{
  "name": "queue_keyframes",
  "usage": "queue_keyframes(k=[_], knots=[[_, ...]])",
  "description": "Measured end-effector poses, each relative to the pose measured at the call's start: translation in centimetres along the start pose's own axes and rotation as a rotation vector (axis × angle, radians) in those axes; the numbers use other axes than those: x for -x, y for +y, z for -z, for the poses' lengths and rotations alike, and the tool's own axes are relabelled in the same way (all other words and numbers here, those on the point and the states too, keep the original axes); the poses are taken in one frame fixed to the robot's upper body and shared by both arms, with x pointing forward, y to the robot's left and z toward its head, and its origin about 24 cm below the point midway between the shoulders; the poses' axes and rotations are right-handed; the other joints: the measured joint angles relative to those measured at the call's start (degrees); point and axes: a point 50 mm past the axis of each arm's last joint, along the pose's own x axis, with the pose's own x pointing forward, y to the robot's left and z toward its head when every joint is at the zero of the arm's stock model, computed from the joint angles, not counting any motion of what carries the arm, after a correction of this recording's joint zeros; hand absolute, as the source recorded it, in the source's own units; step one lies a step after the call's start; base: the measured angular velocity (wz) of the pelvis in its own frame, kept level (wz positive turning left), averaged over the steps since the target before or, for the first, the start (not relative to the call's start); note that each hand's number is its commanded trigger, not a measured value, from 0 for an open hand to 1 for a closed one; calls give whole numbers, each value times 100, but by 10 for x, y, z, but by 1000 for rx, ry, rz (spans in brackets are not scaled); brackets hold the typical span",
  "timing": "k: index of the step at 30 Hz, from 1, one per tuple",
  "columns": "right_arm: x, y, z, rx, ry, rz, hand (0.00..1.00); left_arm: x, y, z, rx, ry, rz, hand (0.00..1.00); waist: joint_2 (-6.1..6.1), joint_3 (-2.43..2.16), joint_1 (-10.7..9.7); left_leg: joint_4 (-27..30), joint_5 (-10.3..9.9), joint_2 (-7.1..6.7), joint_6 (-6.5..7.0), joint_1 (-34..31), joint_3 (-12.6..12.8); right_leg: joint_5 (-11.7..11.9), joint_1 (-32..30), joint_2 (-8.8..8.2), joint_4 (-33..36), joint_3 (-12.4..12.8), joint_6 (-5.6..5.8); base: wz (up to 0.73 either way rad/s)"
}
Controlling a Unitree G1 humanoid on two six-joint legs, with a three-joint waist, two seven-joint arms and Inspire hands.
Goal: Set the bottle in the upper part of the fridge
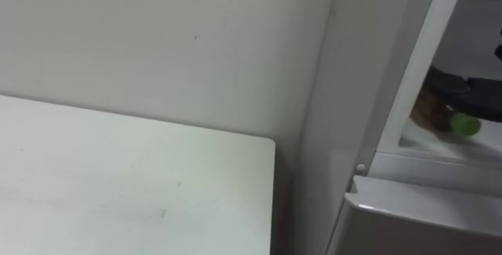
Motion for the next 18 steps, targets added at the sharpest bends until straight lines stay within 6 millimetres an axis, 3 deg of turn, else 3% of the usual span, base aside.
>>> queue_keyframes(k=[11, 18], knots=[[20, 9, -29, -12, -140, -55, 0, 2, -8, 7, 14, 12, 17, 0, 73, 15, -100, -44, -5, -1, 2, -9, 39, 2, -26, 2, 1, 10, 1, -1], [34, 8, -19, -59, -119, -19, 0, 3, -10, 14, 19, 33, 10, 0, 152, 10, -143, -50, -5, 3, 2, 29, 97, 2, -37, 27, 18, 94, 0, -4]])
